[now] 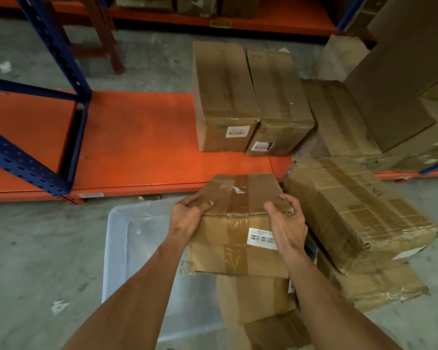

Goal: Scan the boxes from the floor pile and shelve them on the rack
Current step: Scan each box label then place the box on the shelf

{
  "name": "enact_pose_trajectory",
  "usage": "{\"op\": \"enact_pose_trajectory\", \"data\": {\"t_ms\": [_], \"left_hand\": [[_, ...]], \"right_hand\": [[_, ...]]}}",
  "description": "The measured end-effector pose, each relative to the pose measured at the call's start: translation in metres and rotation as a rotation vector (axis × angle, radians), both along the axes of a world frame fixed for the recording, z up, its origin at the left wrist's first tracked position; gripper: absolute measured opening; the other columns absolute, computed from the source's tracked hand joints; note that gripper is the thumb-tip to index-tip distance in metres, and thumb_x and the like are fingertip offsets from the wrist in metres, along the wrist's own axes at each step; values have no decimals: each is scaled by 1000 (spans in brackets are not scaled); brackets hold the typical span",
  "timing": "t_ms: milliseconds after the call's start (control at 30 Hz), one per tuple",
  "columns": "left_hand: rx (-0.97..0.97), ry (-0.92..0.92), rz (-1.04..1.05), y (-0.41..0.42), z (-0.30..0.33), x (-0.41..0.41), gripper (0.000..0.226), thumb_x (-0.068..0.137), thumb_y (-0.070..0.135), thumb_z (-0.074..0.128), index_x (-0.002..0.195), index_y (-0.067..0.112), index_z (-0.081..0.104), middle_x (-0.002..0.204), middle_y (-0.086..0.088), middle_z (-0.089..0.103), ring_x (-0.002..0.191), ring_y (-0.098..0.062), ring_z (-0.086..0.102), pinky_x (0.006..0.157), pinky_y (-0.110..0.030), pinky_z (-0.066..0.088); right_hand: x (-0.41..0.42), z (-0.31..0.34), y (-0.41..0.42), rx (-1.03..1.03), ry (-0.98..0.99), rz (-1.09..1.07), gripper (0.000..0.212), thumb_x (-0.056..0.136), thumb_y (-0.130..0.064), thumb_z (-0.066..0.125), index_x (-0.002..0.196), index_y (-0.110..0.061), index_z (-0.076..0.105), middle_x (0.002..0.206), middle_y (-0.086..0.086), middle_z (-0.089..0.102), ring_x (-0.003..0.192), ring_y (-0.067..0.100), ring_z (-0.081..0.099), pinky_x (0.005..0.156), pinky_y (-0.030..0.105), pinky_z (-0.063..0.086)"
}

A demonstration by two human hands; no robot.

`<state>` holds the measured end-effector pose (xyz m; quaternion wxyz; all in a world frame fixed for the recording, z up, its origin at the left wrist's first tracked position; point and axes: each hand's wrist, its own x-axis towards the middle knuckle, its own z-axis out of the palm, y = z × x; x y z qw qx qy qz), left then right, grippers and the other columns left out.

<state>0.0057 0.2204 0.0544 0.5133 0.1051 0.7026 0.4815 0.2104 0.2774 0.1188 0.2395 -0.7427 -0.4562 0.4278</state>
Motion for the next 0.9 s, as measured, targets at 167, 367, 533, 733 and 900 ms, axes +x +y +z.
{"op": "enact_pose_trajectory", "data": {"t_ms": [167, 367, 533, 733, 900], "left_hand": [[-4, 97, -9, -12, 25, 4, 48, 80, 18, 81, 125, 15, 65, 88, 15, 66, 79, 4, 63, 63, -3, 48], [-3, 256, -35, -32, 85, -17, 54, 79, 24, 82, 128, 17, 64, 105, 7, 69, 100, -10, 65, 91, -16, 48], [8, 375, -70, -49, 138, -39, 62, 72, 33, 84, 130, 22, 64, 105, 7, 72, 102, -11, 68, 101, -27, 50], [37, 466, -101, -73, 215, -47, 62, 73, 36, 83, 130, 21, 64, 107, 5, 71, 100, -11, 67, 99, -27, 51], [93, 520, -84, -105, 274, -37, 57, 76, 36, 80, 129, 23, 65, 105, 4, 70, 101, -15, 66, 98, -30, 52]], "right_hand": [[3, 18, -8, -2, 35, 20, 41, 72, -46, 73, 111, -53, 59, 112, -6, 68, 110, 25, 61, 98, 46, 52], [-7, 56, -35, 37, 157, -18, 35, 85, -28, 74, 116, -38, 65, 98, -19, 64, 89, -3, 57, 72, 18, 42], [-25, 94, -58, 67, 191, -57, 36, 82, -31, 75, 115, -41, 66, 111, -5, 67, 104, 18, 61, 89, 28, 42], [-34, 157, -84, 136, 225, -73, 34, 77, -36, 74, 109, -44, 66, 118, 1, 66, 109, 24, 60, 95, 36, 47], [-24, 212, -111, 204, 257, -65, 32, 82, -33, 75, 111, -41, 66, 118, -2, 61, 112, 22, 53, 94, 34, 41]]}}
